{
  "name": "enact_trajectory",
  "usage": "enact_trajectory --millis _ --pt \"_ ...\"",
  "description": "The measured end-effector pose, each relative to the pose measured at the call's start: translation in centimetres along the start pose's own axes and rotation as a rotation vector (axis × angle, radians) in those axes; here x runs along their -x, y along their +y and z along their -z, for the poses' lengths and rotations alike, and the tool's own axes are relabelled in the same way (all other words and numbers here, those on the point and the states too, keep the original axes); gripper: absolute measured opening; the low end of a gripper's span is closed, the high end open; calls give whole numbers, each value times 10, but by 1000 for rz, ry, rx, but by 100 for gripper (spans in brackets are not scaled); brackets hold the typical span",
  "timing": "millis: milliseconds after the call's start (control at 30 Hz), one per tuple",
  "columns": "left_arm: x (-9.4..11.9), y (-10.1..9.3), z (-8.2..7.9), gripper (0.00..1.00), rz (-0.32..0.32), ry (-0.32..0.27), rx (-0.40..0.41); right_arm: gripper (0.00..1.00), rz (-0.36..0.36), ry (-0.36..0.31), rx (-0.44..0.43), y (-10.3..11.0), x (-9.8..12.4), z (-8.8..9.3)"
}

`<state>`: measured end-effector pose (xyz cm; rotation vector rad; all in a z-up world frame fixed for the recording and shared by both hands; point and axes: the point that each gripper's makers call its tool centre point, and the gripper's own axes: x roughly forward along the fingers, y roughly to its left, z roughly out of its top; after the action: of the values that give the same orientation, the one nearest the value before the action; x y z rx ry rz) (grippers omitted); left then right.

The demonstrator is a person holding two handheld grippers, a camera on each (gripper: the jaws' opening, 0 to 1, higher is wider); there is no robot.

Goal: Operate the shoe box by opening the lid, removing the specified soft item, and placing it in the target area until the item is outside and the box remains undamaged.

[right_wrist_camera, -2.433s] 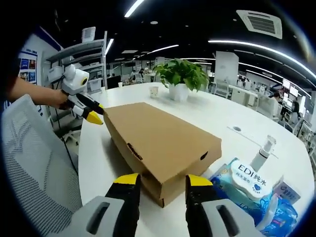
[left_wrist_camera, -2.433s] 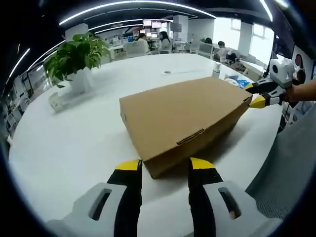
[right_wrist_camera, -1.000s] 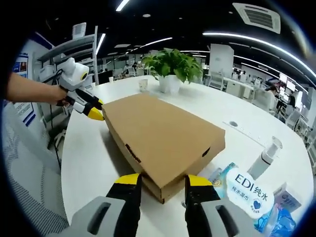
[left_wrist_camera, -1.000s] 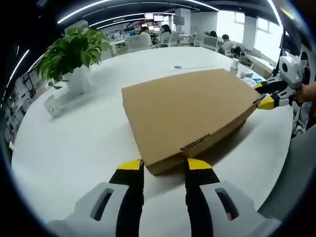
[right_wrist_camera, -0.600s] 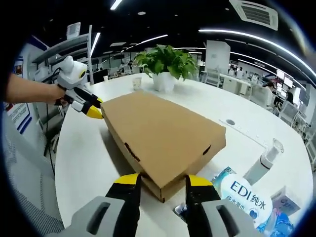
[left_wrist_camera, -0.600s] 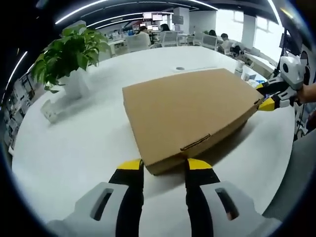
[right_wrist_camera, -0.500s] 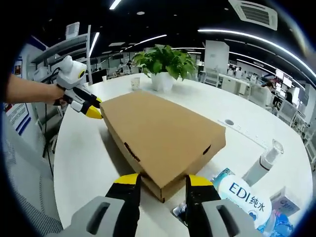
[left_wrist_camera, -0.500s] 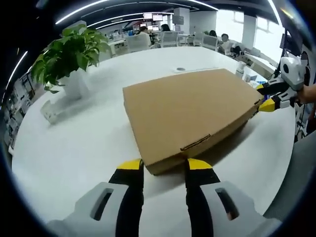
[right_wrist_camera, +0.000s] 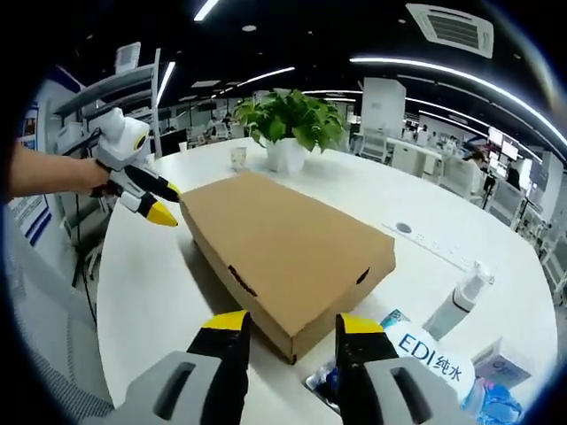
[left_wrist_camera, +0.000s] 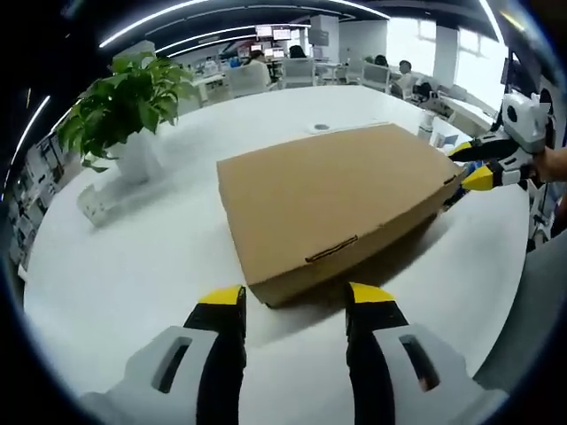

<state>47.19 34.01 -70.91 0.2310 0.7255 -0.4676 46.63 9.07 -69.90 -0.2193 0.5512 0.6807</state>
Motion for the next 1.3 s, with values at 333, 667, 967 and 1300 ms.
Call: enact_trajectory --millis 333,667,967,1300 --pt "52 -24 -21 54 24 -126 53 55 85 -40 -2 -11 57 -6" --pt "106 -69 -28 71 89 -190 71 84 124 -30 -100 -14 127 14" --pt "136 -110 -22 88 166 -230 89 99 229 -53 -148 -13 195 34" --pt "155 -131 -9 99 205 -220 58 100 297 -99 -137 3 248 43"
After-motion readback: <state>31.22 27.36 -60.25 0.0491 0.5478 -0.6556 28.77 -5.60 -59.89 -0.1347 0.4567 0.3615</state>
